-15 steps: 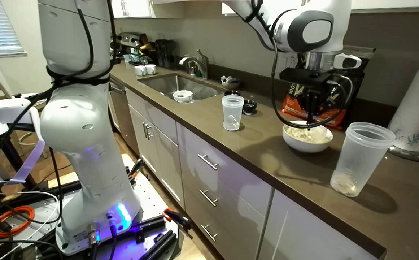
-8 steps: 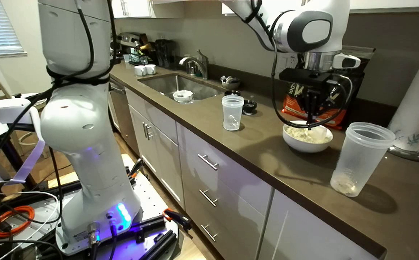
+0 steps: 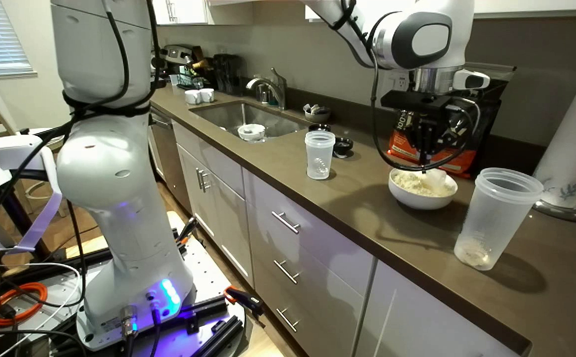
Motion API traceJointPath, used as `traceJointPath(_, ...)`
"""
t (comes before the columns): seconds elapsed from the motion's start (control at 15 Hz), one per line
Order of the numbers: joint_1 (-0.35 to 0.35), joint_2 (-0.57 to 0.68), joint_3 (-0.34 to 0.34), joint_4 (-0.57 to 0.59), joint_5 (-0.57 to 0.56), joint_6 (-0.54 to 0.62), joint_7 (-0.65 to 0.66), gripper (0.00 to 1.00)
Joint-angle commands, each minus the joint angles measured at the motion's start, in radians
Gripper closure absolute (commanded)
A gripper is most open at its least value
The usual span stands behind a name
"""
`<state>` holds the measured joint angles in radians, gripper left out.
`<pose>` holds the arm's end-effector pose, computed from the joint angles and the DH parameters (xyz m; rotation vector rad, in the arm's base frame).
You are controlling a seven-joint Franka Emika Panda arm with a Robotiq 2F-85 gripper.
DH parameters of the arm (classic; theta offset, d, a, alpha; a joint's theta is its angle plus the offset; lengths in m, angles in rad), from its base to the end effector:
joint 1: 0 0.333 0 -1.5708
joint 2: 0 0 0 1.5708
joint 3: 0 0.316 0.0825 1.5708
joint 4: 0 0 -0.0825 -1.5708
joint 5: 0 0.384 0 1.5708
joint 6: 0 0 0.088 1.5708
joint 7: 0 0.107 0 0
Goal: Transfer one spoon of contents to the left cup
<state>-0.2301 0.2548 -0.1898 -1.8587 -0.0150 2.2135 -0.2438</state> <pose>0.5768 -0.2507 0.3954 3.0391 -0.2425 0.1209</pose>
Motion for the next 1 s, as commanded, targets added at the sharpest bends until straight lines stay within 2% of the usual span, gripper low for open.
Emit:
traceJointPath(0.0,0.007,-0.031,0.001,-0.008,-0.044,0.004,0.021,0.98)
traceJointPath(0.53,0.029,-0.071,-0.003,-0.024,-0.157,0.034,0.046,0.98)
traceJointPath(0.93,0.048,-0.077,-0.012,-0.054,-0.299,0.102,0.121,0.98)
